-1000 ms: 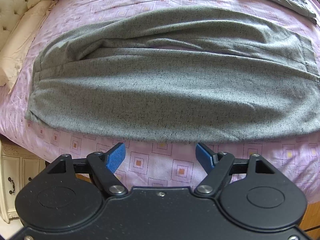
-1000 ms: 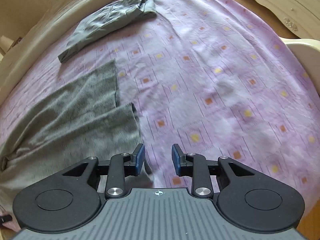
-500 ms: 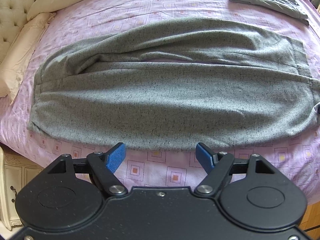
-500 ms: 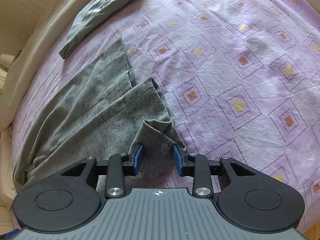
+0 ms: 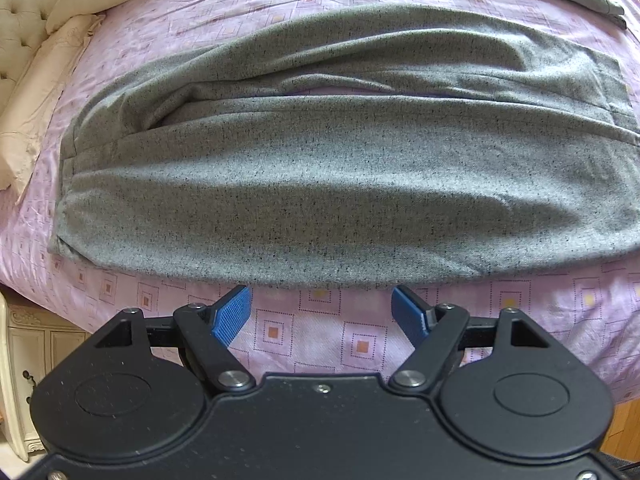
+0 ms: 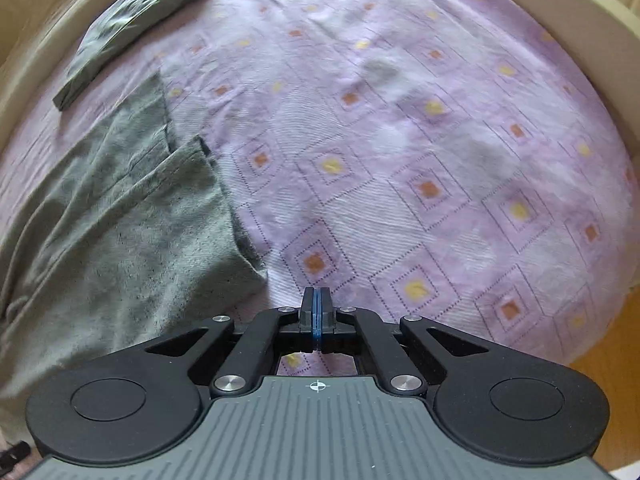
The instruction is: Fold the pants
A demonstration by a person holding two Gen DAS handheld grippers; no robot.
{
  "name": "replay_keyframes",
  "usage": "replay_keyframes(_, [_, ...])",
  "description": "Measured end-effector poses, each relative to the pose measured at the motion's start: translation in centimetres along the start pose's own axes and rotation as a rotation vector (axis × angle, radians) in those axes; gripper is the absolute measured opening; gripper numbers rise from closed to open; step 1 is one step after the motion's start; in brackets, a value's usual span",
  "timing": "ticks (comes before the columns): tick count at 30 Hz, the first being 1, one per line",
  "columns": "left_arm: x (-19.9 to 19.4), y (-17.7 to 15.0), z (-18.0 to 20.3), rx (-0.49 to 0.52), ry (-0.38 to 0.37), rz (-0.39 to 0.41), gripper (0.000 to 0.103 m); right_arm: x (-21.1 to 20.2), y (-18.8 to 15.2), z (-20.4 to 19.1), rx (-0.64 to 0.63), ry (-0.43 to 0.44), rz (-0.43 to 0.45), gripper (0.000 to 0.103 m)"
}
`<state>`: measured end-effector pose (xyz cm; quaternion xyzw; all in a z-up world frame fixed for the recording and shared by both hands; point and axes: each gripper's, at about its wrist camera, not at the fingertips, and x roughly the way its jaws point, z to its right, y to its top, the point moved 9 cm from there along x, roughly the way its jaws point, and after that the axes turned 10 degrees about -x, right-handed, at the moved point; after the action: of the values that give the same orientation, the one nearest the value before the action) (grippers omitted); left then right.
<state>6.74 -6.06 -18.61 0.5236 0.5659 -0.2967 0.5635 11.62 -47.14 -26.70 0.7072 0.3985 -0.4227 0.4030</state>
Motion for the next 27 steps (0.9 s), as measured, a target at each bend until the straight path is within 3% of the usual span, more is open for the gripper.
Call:
replay_keyframes(2, [0.4, 0.0, -0.5, -0.005, 0.012, -0.002, 0.078, -0.5, 0.5, -0.6, 0.040, 0.092, 0.036, 0.006])
replay_keyframes(4, [0.8, -0.1, -0.9, -0.010, 0.024, -0.012, 0.078, 0.0, 0.8, -1.3, 0.082, 0.149, 0.037, 0.032])
replay_keyframes(5, [1.0, -0.2, -1.2, -0.014, 0.035, -0.015, 0.078, 0.5, 0.8, -1.6, 0.106, 0.163, 0.031, 0.035])
replay_keyframes(12, [0.9, -0.3, -2.7, -0.019, 0.063, -0.006, 0.078, 3.9, 0.1, -2.9, 0.277, 0.182, -0.010, 0.032])
replay_keyframes(13, [0.9, -0.2, -3.0, -0.020, 0.062, -0.004, 0.078, 3.8, 0.1, -3.1, 0.283, 0.172, -0.007, 0.006])
replay_keyframes(18, [1.1, 0.7, -4.6, -0.005, 0.077, 0.023, 0.078, -0.1, 0.2, -4.6, 0.075, 0.067, 0.051, 0.005])
replay_keyframes(20, [1.5, 1.4, -5.4, -0.001, 0.084, 0.036, 0.079, -0.3, -0.3, -4.4, 0.035, 0.028, 0.036, 0.005])
replay_keyframes(24, [4.0, 2.7, -6.7, 0.030, 0.100, 0.046, 0.079, 2.3, -1.1, -3.2, 0.099, -0.020, -0.013, 0.008])
replay_keyframes(27, [6.2, 3.5, -7.8, 0.064, 0.112, 0.054, 0.079, 1.3, -0.8, -3.5, 0.125, -0.050, 0.029, 0.010])
